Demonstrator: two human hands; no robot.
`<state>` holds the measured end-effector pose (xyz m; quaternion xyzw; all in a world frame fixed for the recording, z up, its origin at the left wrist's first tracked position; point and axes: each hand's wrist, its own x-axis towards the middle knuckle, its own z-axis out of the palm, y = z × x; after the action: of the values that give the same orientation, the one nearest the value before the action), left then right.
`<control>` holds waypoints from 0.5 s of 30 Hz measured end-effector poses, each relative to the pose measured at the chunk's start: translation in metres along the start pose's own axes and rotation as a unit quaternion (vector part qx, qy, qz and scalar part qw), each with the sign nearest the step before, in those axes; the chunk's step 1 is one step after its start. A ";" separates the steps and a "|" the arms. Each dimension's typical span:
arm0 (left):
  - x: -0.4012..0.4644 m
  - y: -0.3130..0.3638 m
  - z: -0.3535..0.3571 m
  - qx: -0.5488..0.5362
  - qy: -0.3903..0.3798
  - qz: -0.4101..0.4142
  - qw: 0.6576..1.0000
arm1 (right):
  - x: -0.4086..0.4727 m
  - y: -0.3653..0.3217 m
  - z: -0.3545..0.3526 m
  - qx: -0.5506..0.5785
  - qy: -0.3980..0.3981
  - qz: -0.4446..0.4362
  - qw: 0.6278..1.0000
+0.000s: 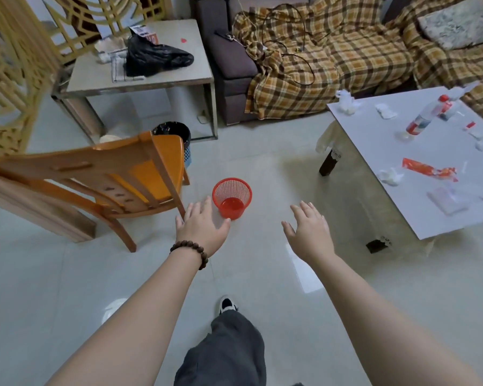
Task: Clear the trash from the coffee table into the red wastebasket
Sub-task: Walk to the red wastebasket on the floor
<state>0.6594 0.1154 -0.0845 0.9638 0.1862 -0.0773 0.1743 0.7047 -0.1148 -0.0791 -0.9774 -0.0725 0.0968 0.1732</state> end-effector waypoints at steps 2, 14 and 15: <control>0.039 -0.002 -0.011 -0.005 0.000 -0.004 1.000 | 0.040 -0.011 -0.004 -0.001 -0.001 0.006 1.000; 0.191 0.002 -0.019 -0.010 -0.030 -0.024 0.999 | 0.193 -0.038 0.004 -0.012 -0.041 0.012 0.999; 0.203 0.003 -0.018 -0.008 -0.032 -0.027 0.999 | 0.206 -0.037 0.005 -0.014 -0.043 0.009 0.999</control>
<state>0.8482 0.1866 -0.1104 0.9540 0.2069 -0.1115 0.1860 0.8996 -0.0426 -0.1046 -0.9754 -0.0719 0.1389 0.1551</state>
